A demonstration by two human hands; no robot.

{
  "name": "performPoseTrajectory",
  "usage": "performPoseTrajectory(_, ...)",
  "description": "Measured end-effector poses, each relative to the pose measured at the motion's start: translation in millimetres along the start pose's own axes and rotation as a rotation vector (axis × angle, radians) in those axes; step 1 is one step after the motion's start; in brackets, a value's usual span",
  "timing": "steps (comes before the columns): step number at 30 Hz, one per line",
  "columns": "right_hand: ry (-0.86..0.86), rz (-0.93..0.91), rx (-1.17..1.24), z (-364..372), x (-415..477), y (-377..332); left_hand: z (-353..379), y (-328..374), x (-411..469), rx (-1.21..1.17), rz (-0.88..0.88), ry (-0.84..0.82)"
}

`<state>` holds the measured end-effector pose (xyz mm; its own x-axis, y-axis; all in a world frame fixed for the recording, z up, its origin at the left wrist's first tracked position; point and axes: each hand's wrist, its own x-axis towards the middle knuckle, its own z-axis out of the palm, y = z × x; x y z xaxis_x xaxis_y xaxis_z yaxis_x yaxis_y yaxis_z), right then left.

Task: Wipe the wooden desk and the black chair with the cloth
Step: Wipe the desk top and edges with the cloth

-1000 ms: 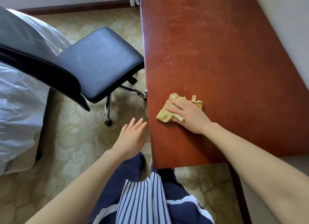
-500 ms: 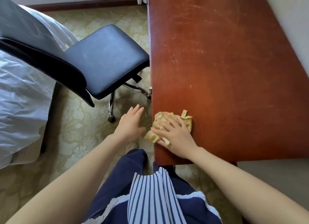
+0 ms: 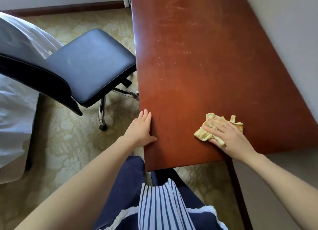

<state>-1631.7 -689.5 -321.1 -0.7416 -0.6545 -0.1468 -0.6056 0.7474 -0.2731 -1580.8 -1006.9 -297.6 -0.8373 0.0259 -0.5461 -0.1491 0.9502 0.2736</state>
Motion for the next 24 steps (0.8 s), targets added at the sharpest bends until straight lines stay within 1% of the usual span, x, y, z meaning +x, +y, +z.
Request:
performPoseTrajectory(4, -0.015, 0.282, 0.034, -7.9, 31.0, 10.9, -9.0, 1.8, 4.4, 0.060, -0.002, -0.043)
performPoseTrajectory(7, 0.012, 0.534, 0.083, -8.1, 67.9, -7.5, -8.9, 1.1, 4.2, 0.095, 0.009, -0.065)
performPoseTrajectory(9, 0.002, 0.597, 0.082, -6.3, 89.3, -27.8, -7.0, 0.7, 3.5, 0.108, 0.014, -0.065)
performPoseTrajectory(11, -0.036, 0.548, 0.075, -2.1, 104.1, -54.3, -5.0, -2.0, 2.5, 0.118, 0.018, -0.065)
performPoseTrajectory(13, -0.072, 0.453, 0.066, 5.9, 109.9, -84.6, -4.2, -5.9, 1.9, 0.144, 0.025, -0.072)
performPoseTrajectory(16, -0.061, 0.343, 0.063, 22.1, 102.6, -121.9, -8.1, -10.4, 3.3, 0.172, 0.043, -0.076)
performPoseTrajectory(21, 0.005, 0.200, 0.046, 34.8, 63.0, -133.4, -26.1, -8.6, 7.8, 0.287, 0.071, -0.073)
performPoseTrajectory(24, 0.045, 0.091, 0.006, 39.2, 26.1, -128.5, -39.3, -0.3, 9.2, 0.359, 0.082, 0.019)
